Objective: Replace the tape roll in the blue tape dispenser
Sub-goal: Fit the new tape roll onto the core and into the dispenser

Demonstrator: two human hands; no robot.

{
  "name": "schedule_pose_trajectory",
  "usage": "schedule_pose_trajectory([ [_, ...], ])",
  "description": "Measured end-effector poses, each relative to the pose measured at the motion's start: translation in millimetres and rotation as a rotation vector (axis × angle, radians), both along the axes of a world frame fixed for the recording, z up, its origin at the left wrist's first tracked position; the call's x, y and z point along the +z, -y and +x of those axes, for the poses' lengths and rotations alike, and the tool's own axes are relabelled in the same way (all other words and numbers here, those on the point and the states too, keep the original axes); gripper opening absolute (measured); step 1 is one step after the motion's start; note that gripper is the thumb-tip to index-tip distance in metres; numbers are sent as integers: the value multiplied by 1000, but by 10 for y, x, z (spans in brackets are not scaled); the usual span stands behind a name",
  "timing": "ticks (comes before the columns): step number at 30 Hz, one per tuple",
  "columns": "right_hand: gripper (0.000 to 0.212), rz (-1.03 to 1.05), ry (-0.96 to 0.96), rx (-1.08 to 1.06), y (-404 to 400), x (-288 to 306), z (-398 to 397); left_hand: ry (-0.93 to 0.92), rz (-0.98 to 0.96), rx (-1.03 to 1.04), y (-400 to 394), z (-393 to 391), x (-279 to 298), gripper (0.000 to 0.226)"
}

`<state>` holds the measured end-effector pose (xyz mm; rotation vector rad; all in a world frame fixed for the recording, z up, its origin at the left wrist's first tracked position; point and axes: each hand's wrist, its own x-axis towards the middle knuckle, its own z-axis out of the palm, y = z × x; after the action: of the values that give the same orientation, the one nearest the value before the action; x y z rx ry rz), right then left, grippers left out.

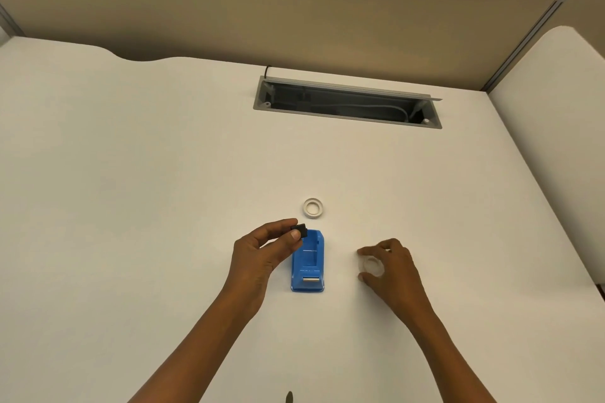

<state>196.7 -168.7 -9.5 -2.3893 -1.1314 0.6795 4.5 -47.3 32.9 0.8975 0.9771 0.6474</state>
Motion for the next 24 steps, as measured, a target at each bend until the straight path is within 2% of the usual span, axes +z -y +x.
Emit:
schedule_pose_trajectory([
  [2,37,107,-162,-63,12,97,-5,-21,15,-30,31,-4,18,22],
  [5,37,270,-515,-148,-3,365,-70,-9,27,-100,104,8,51,22],
  [8,44,353,-704,-113,-34,572,-156,-3,41,-145,176,40,72,22],
  [17,50,348,-765,38,-98,772,-308,34,15,-203,206,62,157,25],
  [24,51,330,-718,67,-110,768,-331,-51,27,-147,236,49,160,23],
])
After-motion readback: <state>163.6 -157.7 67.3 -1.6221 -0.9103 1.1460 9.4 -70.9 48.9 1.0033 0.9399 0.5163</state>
